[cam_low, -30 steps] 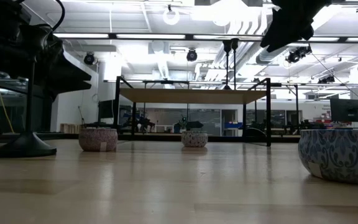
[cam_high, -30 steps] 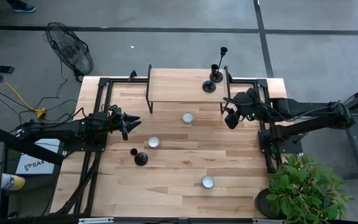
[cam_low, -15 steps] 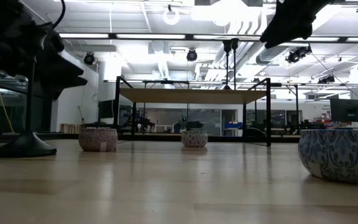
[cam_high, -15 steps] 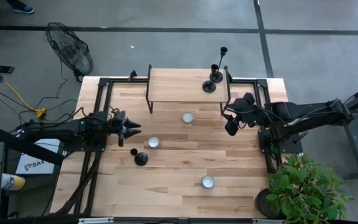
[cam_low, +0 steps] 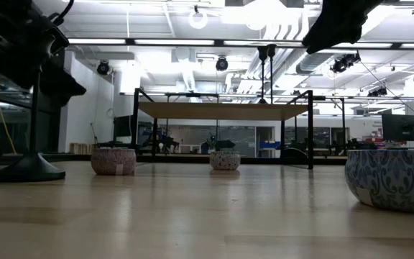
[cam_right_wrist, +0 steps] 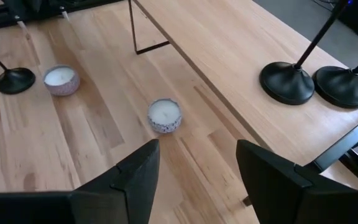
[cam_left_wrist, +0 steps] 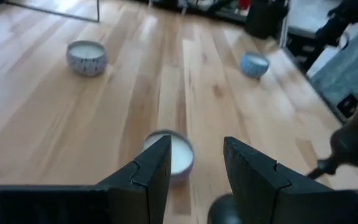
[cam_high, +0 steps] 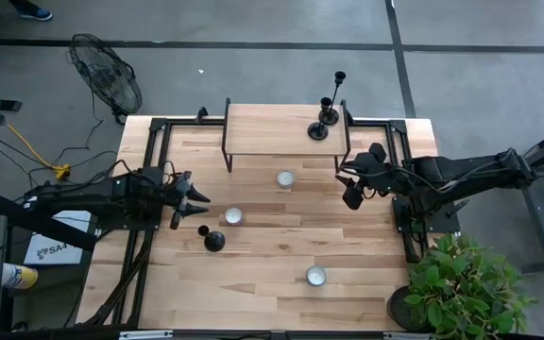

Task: Pick & Place candle stick holders
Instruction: Put the black candle holder on the shelf

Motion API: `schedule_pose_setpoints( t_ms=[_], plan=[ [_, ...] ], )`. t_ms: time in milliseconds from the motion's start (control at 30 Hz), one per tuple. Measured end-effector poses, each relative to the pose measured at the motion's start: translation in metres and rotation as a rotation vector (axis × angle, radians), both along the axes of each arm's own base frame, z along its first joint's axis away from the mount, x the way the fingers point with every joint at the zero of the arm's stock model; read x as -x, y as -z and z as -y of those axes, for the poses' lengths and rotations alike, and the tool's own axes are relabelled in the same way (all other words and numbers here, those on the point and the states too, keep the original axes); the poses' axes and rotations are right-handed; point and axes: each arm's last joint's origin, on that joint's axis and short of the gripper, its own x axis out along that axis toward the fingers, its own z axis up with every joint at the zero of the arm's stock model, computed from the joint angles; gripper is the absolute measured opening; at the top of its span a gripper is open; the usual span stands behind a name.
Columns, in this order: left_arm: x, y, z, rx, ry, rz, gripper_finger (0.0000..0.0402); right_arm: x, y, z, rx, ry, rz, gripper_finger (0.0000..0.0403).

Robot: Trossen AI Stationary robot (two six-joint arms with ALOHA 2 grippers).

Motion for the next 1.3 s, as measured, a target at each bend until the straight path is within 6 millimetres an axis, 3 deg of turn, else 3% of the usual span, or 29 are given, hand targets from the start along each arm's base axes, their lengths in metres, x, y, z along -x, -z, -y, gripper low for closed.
schedule_pose_setpoints(
  t_ms=[433, 567, 733, 1000, 1300],
  plan=[
    [0.0035, -0.0077, 0.0019, 0.004, 0.054, -0.029, 0.0145, 0.0001, 0.0001, 0.0002, 0.008, -0.005, -0.006, 0.0208],
    [0.0044, -0.0048, -0.0003, -0.004, -0.029, -0.065, 0.0145, 0.0004, 0.0004, 0.0002, 0.013, -0.010, -0.014, 0.0208],
    [0.0061, -0.0005, -0.0016, 0.118, -0.129, -0.123, 0.0145, 0.0005, 0.0004, 0.0002, 0.019, -0.014, -0.019, 0.0208],
    [0.0062, -0.0007, 0.0014, 0.214, -0.056, -0.132, 0.0145, 0.0004, 0.0005, 0.0000, 0.031, -0.032, -0.030, 0.0209],
    [0.0061, -0.0022, 0.0040, 0.208, 0.048, -0.118, 0.0145, 0.0019, 0.0020, 0.0002, 0.034, -0.035, -0.055, 0.0209]
  ],
)
